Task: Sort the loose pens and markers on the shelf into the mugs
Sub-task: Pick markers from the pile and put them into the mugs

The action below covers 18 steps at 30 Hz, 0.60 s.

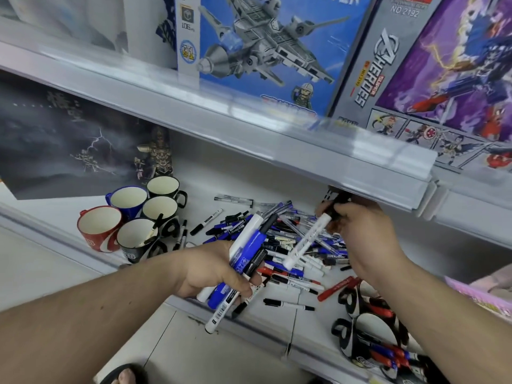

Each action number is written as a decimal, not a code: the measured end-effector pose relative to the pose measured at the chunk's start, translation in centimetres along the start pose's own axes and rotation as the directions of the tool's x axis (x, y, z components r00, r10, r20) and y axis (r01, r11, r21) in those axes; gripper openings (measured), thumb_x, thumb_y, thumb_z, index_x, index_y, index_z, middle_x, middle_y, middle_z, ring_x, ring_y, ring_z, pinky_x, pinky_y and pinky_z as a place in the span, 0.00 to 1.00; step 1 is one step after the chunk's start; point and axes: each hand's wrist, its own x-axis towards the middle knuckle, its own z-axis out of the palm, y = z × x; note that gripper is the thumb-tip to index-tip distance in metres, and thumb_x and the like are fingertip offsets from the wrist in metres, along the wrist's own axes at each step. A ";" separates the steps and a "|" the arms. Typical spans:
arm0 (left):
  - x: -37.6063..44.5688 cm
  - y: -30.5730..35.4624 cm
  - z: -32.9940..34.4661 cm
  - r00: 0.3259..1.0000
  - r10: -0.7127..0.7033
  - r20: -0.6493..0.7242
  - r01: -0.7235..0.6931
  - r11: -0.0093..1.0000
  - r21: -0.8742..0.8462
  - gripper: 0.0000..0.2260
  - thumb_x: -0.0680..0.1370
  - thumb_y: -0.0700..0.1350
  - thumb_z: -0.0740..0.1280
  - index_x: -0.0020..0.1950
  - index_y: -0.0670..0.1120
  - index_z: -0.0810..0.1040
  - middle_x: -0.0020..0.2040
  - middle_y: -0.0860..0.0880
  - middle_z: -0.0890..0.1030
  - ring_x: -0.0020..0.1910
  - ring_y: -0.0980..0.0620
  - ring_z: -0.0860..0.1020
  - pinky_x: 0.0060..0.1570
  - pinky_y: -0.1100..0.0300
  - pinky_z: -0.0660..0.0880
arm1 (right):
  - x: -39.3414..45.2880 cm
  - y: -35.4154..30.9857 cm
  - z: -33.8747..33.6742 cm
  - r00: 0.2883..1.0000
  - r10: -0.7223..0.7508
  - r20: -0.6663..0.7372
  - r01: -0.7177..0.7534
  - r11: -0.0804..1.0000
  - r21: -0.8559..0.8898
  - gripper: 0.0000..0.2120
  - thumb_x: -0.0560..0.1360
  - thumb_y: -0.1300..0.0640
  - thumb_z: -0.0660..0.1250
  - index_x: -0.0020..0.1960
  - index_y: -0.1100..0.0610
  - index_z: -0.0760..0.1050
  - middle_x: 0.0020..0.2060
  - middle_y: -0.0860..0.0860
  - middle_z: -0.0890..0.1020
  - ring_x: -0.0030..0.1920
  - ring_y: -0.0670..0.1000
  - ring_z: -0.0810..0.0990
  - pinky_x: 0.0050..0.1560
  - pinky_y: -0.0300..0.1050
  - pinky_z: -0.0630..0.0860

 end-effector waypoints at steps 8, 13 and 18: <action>0.3 0.4 0.8 0.988 -0.012 0.157 0.041 0.983 -0.181 0.21 0.69 0.25 0.63 0.44 0.48 0.85 0.45 0.45 0.82 0.43 0.48 0.80 0.47 0.48 0.80 | -0.8 1.1 1.3 0.965 0.051 0.257 -0.055 0.998 0.006 0.16 0.78 0.64 0.53 0.51 0.61 0.79 0.23 0.57 0.68 0.25 0.54 0.62 0.29 0.46 0.59; 0.3 0.9 1.0 0.985 -0.022 0.171 0.064 0.967 -0.246 0.26 0.66 0.26 0.63 0.60 0.45 0.79 0.45 0.44 0.81 0.42 0.47 0.80 0.43 0.50 0.80 | -1.5 0.9 2.2 0.957 0.065 0.282 -0.035 0.993 -0.111 0.05 0.80 0.55 0.65 0.52 0.55 0.78 0.24 0.51 0.68 0.25 0.48 0.62 0.28 0.43 0.58; 0.3 0.9 1.6 0.988 -0.049 0.148 0.081 0.973 -0.218 0.25 0.67 0.30 0.66 0.62 0.46 0.78 0.44 0.46 0.82 0.41 0.48 0.80 0.42 0.51 0.79 | -1.5 1.4 2.6 0.964 0.036 0.264 0.005 0.988 -0.153 0.02 0.76 0.60 0.70 0.48 0.56 0.80 0.27 0.43 0.76 0.24 0.40 0.70 0.26 0.33 0.66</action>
